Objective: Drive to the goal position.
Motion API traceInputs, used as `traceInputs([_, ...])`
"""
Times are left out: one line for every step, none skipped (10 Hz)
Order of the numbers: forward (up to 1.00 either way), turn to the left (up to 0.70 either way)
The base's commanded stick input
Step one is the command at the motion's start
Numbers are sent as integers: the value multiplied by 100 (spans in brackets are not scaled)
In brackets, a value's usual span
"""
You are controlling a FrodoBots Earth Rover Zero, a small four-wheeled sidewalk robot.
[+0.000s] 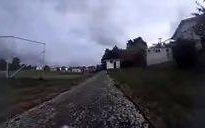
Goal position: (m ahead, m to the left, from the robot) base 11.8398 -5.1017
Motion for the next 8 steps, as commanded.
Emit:
traceInputs([60,0])
traceInputs([60,0])
traceInputs([60,0])
traceInputs([60,0])
traceInputs([60,0])
traceInputs([60,0])
traceInputs([60,0])
traceInputs([60,0])
